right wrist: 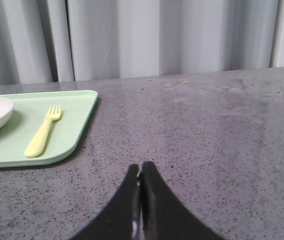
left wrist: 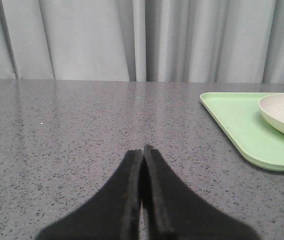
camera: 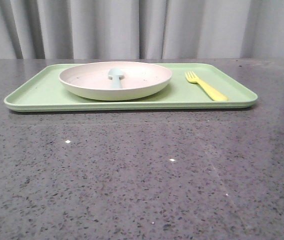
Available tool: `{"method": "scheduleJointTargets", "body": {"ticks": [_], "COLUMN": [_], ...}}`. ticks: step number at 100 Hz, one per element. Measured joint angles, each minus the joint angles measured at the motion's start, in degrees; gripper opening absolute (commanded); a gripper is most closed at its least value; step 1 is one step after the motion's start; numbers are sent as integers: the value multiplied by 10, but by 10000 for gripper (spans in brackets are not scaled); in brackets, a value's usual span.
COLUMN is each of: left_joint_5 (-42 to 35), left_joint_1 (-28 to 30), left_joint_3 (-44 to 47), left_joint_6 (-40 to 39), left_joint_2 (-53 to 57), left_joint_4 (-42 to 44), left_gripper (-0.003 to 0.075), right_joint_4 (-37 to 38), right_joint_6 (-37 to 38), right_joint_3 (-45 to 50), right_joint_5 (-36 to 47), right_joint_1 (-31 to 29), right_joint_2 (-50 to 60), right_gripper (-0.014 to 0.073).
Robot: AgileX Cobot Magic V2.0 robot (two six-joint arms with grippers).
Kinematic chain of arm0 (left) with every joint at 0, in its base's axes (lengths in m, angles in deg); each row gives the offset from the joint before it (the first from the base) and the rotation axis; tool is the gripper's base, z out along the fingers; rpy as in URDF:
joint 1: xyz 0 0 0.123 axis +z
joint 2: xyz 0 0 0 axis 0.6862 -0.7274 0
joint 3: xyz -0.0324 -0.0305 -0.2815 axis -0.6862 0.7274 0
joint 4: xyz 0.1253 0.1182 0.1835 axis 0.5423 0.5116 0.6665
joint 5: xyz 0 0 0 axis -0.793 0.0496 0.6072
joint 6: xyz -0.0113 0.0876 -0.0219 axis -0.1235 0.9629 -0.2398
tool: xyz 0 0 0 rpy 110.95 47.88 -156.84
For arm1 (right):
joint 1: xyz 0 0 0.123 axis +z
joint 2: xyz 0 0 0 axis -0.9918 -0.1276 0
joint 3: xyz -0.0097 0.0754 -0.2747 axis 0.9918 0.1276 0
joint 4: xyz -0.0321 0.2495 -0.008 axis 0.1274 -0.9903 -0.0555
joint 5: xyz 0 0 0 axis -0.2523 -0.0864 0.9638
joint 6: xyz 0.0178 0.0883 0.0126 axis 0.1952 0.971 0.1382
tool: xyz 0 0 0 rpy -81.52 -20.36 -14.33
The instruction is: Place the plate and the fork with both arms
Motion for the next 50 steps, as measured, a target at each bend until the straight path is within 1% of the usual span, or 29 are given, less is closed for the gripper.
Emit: {"method": "scheduleJointTargets", "body": {"ticks": [18, 50], "left_joint_5": [0, 0], "left_joint_1": [0, 0], "left_joint_3": [0, 0], "left_joint_6": [0, 0], "left_joint_2": [0, 0], "left_joint_4": [0, 0], "left_gripper": [-20, -20], "right_joint_4": [0, 2], "right_joint_6": [0, 0], "right_joint_3": [1, 1], "right_joint_5": [-22, -28], "right_joint_1": [0, 0], "right_joint_2": [4, 4], "right_gripper": [-66, -66]}}
